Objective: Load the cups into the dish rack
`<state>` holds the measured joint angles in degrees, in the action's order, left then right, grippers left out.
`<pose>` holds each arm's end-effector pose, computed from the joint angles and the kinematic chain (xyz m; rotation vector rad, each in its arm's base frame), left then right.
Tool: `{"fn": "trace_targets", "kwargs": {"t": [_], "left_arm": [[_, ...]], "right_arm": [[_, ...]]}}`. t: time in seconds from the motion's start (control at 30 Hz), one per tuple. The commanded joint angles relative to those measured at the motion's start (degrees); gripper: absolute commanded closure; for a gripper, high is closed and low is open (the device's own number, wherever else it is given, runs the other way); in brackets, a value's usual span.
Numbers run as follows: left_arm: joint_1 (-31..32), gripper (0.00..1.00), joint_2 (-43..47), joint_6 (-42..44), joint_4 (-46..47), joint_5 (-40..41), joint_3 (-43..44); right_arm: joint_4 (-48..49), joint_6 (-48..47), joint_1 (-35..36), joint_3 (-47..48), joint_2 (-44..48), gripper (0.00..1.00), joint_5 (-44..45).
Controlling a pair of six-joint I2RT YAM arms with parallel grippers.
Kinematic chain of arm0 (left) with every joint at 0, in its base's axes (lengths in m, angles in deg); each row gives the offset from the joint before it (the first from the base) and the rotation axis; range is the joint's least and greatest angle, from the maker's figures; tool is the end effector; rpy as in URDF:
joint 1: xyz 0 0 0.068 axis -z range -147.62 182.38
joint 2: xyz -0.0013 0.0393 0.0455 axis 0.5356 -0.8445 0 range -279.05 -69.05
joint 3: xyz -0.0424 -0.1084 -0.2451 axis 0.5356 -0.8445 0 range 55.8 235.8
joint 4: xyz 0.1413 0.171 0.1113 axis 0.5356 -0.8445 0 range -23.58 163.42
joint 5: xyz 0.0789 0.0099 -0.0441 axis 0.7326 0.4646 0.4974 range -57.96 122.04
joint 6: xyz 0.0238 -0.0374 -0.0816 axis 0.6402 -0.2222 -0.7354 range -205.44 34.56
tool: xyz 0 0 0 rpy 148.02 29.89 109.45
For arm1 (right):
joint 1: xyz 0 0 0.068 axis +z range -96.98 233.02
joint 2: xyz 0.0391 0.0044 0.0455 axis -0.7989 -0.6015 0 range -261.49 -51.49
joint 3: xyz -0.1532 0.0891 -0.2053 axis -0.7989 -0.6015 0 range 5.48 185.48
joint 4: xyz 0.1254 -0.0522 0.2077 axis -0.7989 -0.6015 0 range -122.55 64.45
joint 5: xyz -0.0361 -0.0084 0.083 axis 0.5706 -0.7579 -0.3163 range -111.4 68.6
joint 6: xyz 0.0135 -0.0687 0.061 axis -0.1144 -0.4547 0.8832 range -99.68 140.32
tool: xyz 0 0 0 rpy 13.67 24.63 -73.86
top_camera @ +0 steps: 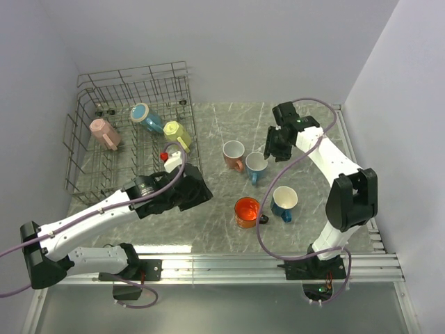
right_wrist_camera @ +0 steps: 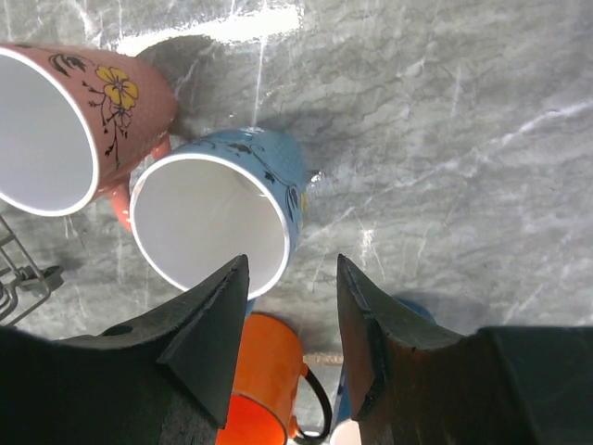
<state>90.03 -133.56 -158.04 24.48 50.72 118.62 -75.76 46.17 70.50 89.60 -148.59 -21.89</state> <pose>0.1491 -0.1856 0.2851 -0.4699 2.4527 -0.6367 0.3449 0.1093 0.2398 0.1943 2.6919 0.2481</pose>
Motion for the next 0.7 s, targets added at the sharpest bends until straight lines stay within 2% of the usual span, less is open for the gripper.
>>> {"fn": "trace_targets", "kwargs": {"t": [0.0, 0.27, 0.4, 0.47, 0.5, 0.53, 0.57, 0.67], "left_arm": [[1.3, 0.4, -0.1, -2.0, -0.5, 2.2, 0.8], [2.6, 0.39, -1.1, -3.0, 0.5, 1.9, 1.0], [2.6, 0.39, -1.4, -3.0, 0.7, 2.4, 1.5], [2.6, 0.38, -1.4, -2.9, 0.8, 2.9, 1.7], [2.6, 0.38, -1.5, -2.9, 0.8, 2.9, 2.0], [2.6, 0.38, -1.8, -2.9, 0.7, 3.1, 2.0], [2.6, 0.37, -1.7, -3.0, 0.5, 3.4, 2.3], [2.6, 0.37, -1.4, -3.0, 0.5, 3.6, 2.3]], "right_arm": [[4.0, -0.4, -0.2, -1.4, -1.0, 0.5, -0.9], [7.9, 0.8, -0.1, -6.4, -2.4, 0.52, -2.4], [8.1, 0.7, 0.0, -7.3, -3.3, 0.57, -3.7], [8.5, 0.5, -0.1, -7.7, -3.8, 0.69, -4.6], [8.4, 0.5, 0.0, -7.8, -3.9, 0.86, -4.5], [8.4, 0.4, 0.1, -7.7, -3.9, 0.93, -4.5], [8.4, 0.4, 0.0, -7.7, -4.1, 0.98, -4.4], [7.8, 0.2, 0.0, -6.9, -4.1, 1.0, -4.0]]}}
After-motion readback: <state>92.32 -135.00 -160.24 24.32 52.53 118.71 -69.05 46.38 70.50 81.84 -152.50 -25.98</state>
